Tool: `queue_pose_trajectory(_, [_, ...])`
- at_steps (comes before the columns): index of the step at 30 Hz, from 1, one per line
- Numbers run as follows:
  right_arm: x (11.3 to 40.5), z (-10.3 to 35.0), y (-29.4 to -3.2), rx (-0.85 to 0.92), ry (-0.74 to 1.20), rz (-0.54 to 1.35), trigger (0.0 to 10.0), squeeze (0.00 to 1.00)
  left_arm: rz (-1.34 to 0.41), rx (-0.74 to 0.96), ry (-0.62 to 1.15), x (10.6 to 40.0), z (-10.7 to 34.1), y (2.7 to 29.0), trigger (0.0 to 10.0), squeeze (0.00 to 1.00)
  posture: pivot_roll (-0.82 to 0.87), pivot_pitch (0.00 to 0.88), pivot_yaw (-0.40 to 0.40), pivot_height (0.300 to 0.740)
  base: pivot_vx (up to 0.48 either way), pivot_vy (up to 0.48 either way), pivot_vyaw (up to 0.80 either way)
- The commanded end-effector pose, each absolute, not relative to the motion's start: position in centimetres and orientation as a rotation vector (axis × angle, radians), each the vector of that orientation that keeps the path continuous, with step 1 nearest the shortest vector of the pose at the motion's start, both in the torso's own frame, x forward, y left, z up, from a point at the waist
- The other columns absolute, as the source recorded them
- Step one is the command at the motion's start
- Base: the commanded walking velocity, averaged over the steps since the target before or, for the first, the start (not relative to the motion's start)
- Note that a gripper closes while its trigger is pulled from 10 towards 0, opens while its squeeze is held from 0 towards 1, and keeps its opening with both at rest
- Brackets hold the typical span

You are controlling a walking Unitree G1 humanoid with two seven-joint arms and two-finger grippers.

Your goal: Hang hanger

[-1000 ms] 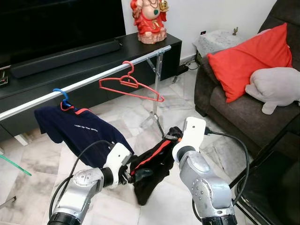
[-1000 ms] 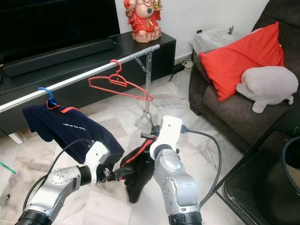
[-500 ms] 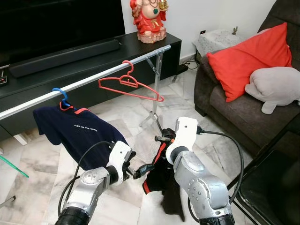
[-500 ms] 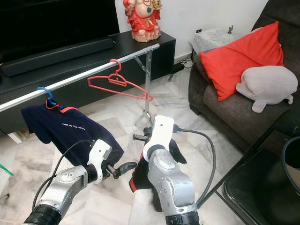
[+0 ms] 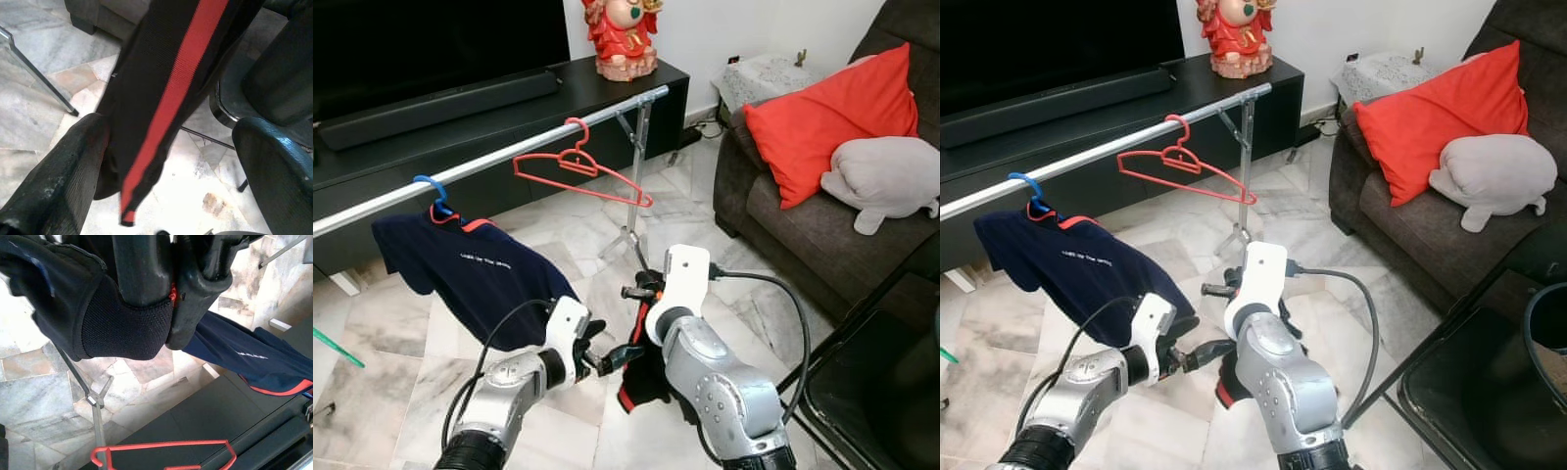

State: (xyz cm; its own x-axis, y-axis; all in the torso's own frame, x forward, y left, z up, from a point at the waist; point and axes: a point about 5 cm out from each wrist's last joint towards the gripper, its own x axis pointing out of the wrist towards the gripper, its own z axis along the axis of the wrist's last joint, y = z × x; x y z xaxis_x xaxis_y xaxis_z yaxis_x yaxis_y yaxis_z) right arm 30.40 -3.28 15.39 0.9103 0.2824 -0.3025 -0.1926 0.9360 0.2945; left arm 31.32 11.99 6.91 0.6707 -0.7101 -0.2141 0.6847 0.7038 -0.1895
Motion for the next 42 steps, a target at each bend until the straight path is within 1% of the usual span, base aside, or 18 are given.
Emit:
queue_pose_trajectory(1, [28.9,20.2,3.4,0.449,0.287,0.438,10.0,0.0,-0.781,-0.096,0.268,31.5,7.0,12.2,10.0,1.0,-0.09,0.142,0.045,0.721,0.0,0.0,0.0])
queue_pose_trajectory(2, [28.9,20.2,3.6,0.453,0.291,0.443,10.0,0.0,-0.753,-0.075,0.255,31.7,7.1,12.3,10.0,0.0,-0.09,0.143,0.045,0.721,0.0,0.0,0.0])
queue_pose_trajectory(3, [28.8,20.3,3.8,0.463,0.296,0.45,10.0,0.0,-0.706,-0.054,0.241,32.0,7.1,12.6,10.0,0.0,-0.09,0.142,0.045,0.721,0.0,0.0,0.0])
queue_pose_trajectory(6, [28.7,20.4,4.1,0.472,0.301,0.457,10.0,0.0,-0.66,-0.034,0.237,32.3,7.1,12.8,10.0,0.0,-0.09,0.142,0.045,0.721,0.0,0.0,0.0])
queue_pose_trajectory(9, [28.6,20.5,4.4,0.478,0.305,0.468,10.0,0.0,-0.642,0.005,0.241,32.4,6.8,12.8,10.0,0.0,-0.09,0.143,0.045,0.721,0.0,0.0,0.0])
queue_pose_trajectory(13, [28.5,20.5,4.7,0.487,0.31,0.48,10.0,0.0,-0.638,0.015,0.252,32.2,6.3,12.7,10.0,0.0,-0.09,0.145,0.044,0.721,0.0,0.0,0.0])
queue_pose_trajectory(16, [28.5,20.5,4.8,0.49,0.313,0.483,10.0,0.0,-0.621,0.065,0.266,32.2,5.8,12.8,10.0,0.0,-0.09,0.145,0.043,0.721,0.0,0.0,0.0])
queue_pose_trajectory(18, [28.6,20.6,5.0,0.491,0.314,0.487,10.0,0.0,-0.608,0.151,0.282,32.2,5.2,12.8,10.0,0.0,-0.1,0.143,0.042,0.721,0.0,0.0,0.0])
queue_pose_trajectory(42, [28.6,20.6,5.0,0.491,0.314,0.487,10.0,0.0,-0.608,0.151,0.282,32.2,5.2,12.8,10.0,0.0,-0.1,0.143,0.042,0.721,0.0,0.0,0.0])
